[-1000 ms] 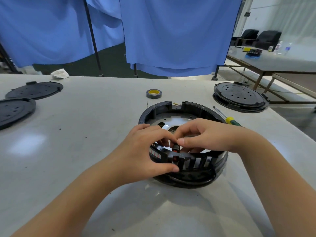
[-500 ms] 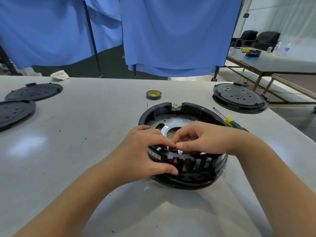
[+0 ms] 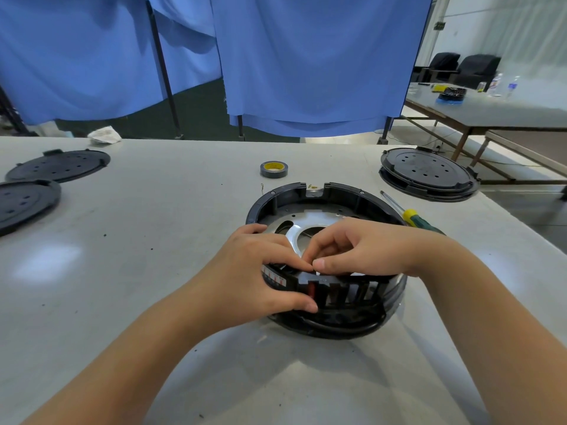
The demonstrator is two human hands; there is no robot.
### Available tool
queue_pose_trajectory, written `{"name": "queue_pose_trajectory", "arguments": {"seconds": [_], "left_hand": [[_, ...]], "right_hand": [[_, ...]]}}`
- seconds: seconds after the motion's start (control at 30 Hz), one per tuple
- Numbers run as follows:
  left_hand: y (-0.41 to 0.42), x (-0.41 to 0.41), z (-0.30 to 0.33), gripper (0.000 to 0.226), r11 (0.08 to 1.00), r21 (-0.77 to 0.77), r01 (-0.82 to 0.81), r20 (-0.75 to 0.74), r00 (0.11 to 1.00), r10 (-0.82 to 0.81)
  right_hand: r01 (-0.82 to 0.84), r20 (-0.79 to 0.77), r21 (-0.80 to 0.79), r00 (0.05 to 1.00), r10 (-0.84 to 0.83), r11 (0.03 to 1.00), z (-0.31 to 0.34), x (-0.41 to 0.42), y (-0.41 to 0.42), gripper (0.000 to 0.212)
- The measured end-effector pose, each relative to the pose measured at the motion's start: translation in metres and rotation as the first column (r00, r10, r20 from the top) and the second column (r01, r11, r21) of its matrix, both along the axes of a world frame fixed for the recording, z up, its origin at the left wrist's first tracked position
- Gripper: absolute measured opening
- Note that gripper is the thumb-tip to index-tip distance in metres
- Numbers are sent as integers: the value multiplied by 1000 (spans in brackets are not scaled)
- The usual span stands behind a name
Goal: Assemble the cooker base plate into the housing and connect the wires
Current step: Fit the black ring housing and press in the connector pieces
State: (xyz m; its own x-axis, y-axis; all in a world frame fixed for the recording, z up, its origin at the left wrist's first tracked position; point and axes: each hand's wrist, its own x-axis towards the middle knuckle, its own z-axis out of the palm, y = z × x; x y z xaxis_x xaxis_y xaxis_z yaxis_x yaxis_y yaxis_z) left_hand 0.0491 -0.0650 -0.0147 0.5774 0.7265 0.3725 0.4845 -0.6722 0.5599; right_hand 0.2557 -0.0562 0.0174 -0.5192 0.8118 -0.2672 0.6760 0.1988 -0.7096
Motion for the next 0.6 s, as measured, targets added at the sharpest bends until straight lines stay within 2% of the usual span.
{"name": "queue_pose_trajectory", "arguments": {"seconds": [0.6], "left_hand": [[-3,-6,11,22,983,-175,61,4,998,-62]], "right_hand": [[-40,-86,-62,996,35,997,-1,3,0,12]]}}
